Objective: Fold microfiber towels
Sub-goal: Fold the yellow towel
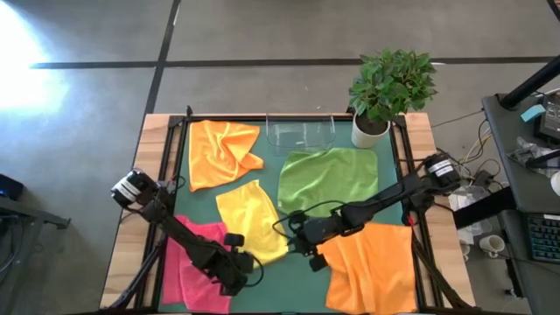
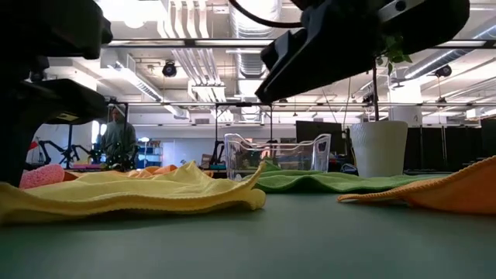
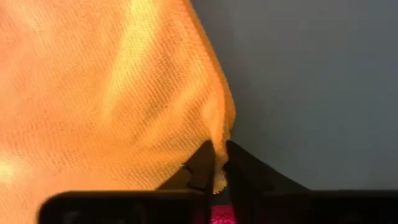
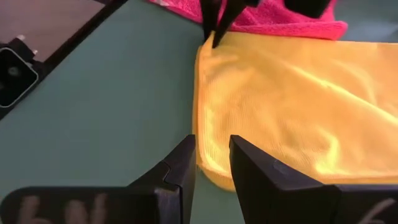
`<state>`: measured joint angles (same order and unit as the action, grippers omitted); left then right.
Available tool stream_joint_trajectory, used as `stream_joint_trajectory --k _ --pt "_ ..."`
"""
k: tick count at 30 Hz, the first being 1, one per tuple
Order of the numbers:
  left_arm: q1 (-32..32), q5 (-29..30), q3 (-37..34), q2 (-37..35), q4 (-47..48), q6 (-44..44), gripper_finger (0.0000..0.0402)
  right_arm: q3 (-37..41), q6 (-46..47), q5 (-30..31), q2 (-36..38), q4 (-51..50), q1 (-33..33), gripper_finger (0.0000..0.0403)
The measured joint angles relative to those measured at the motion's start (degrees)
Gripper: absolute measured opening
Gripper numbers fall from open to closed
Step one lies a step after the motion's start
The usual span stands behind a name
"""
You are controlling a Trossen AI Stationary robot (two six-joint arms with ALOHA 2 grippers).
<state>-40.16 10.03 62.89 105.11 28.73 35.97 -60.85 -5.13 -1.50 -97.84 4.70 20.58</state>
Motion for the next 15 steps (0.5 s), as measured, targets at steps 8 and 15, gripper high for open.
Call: stream_joint_trajectory --k 8,15 --pt "0.4 -0.1 0.2 0.1 -1.1 2.9 0.0003 -9.2 -1.2 -1.8 -6.5 -10.7 -0.8 0.0121" --pt "0.4 0.4 0.7 0.2 -0.6 2.9 0.0001 -12.0 -6.5 -5.7 -9.6 -12.2 -1.9 0.0162"
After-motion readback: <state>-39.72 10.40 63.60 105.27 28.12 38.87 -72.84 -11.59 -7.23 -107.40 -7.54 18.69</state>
